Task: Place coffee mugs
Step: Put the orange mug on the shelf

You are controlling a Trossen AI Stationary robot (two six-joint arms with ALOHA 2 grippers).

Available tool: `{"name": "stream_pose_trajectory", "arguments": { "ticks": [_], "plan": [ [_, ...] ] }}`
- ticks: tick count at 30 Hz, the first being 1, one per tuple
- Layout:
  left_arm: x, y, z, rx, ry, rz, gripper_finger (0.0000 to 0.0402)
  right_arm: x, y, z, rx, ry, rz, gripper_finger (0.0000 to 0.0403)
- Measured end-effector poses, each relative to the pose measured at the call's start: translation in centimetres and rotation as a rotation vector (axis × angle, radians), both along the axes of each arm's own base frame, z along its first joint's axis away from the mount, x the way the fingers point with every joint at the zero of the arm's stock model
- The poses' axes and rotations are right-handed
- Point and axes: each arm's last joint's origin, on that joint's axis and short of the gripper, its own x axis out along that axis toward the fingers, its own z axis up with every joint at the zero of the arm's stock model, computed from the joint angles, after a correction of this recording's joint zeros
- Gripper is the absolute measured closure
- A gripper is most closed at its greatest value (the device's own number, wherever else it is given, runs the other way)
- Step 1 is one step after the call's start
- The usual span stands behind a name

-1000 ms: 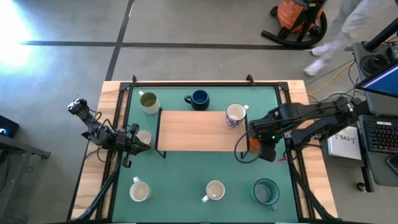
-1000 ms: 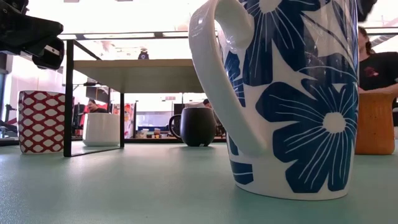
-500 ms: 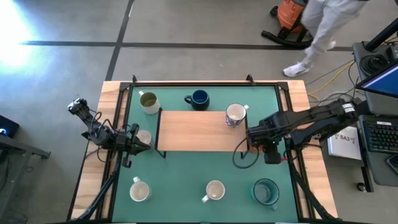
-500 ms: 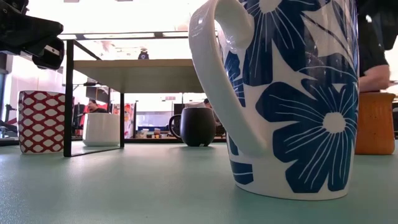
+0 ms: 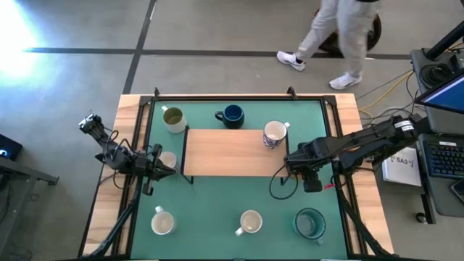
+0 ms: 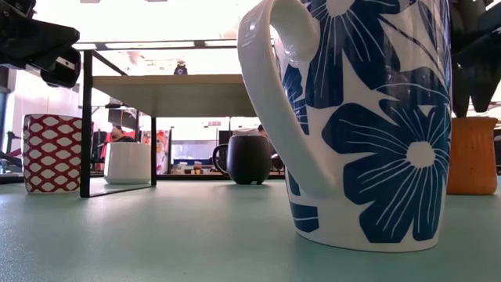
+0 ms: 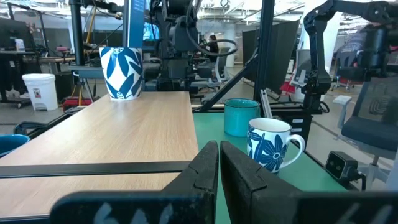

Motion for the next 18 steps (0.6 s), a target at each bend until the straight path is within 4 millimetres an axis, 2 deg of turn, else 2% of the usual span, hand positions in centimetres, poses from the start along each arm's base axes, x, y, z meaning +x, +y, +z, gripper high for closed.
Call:
{"name": "stream_pose_trajectory", "arguments": {
  "ticks": [11,18],
  "plan": [
    [0.0,0.0,0.0,0.000,0.000,0.000,0.0402,0.7,0.1,-1.5,0.013,-0.102,-0.029,0.0289],
    [0.0,0.0,0.0,0.000,0.000,-0.001,0.0402,0.8,0.1,-1.7,0.019,-0.108,-0.050,0.0323]
  ]
}}
